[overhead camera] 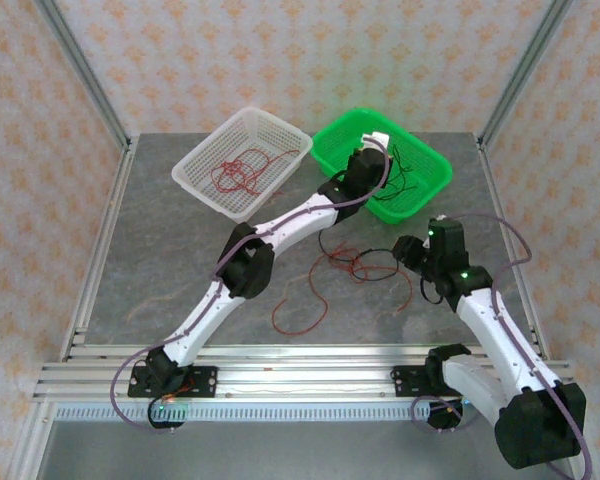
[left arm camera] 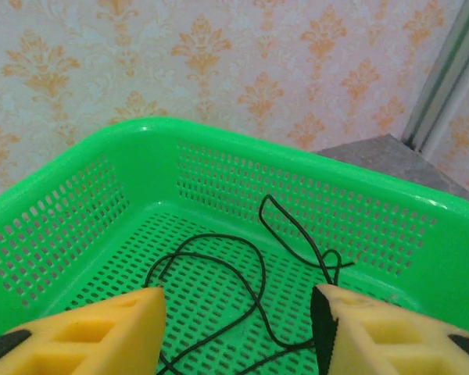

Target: Untangle the cables

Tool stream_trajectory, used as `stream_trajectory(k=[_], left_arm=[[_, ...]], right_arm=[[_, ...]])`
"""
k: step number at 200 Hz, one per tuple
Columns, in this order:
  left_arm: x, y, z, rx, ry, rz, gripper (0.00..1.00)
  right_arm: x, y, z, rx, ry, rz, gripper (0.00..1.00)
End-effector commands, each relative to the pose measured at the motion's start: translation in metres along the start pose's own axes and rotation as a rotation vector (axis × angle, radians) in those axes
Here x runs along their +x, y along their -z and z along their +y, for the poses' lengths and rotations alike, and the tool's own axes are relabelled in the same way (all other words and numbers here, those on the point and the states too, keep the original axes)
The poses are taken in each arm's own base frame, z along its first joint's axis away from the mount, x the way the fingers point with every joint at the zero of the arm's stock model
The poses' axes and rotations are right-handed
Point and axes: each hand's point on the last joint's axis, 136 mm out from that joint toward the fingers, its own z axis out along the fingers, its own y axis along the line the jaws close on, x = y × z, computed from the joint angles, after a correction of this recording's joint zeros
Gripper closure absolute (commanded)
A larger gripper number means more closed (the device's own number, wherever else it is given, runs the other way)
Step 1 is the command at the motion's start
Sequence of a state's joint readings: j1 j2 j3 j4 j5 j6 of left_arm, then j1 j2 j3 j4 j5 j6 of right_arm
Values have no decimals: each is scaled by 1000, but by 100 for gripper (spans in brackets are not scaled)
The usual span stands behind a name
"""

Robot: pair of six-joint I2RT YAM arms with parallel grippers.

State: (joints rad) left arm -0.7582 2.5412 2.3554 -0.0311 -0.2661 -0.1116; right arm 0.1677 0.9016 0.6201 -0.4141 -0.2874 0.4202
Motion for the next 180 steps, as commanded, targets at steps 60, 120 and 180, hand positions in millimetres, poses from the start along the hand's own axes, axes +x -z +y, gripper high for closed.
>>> stream_trajectory(k=[60, 120, 180], left_arm=[[-95, 120, 28, 98, 147, -24, 33], [-89, 192, 56, 130, 192, 27, 29], [-72, 237, 80, 122, 201, 55, 27]], right_arm=[[16, -7, -47, 232, -123, -37, 50], [39, -18, -61, 330, -131, 4, 47], [57, -28, -81, 414, -146, 34, 47]])
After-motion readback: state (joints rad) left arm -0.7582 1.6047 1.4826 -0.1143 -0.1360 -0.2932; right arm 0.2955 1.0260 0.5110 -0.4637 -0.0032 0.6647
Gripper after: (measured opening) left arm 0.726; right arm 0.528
